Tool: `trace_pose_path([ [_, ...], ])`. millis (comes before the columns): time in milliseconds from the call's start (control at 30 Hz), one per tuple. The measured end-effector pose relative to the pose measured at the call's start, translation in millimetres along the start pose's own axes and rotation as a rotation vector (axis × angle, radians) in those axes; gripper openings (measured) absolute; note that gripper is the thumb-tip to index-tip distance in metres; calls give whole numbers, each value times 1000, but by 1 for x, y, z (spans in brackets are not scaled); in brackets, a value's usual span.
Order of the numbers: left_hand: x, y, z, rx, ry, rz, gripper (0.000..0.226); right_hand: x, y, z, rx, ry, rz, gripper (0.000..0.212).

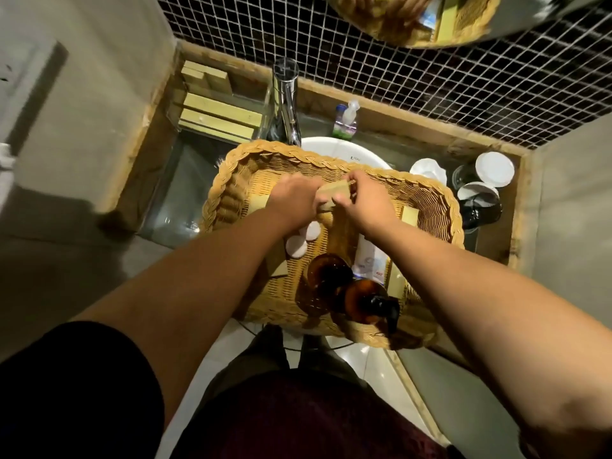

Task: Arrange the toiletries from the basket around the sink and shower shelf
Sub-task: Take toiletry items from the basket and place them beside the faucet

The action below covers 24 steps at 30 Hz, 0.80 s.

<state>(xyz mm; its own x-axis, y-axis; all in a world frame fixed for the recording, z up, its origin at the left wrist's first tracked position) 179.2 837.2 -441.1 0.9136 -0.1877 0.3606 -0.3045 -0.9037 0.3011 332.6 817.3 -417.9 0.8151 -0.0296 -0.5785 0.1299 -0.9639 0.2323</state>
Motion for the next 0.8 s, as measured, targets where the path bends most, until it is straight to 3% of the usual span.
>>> trace_pose_path([
  [167, -19, 3, -39, 109, 155, -115, 27, -44, -15, -18, 151, -141, -105, 24],
  [400, -50, 18, -113, 345, 361, -250, 28, -127, -50, -43, 263, -179, -280, 32],
  [533, -81, 15, -148, 410, 233, -330, 35, -175, -79, -47, 272, -110, -420, 29],
  [700, -133, 2, -168, 448, 57, -559, 46, -219, -121, -33, 201, -36, -542, 32],
  [800, -161, -19, -172, 398, 26, -609, 50, -227, -155, -20, 167, 17, -559, 33],
])
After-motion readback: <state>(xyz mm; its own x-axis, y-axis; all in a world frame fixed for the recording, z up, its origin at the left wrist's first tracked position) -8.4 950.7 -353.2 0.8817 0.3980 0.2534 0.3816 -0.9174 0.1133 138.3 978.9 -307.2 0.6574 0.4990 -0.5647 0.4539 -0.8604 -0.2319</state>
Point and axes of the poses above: each hand's wrist, its own y-axis away from the middle knuckle, its own z-axis out of the palm, x = y × z, the point moved 3 cm from there along -y, towards the middle knuckle, and after that the axes turned 10 degrees about -z, right-handed, at the moved point
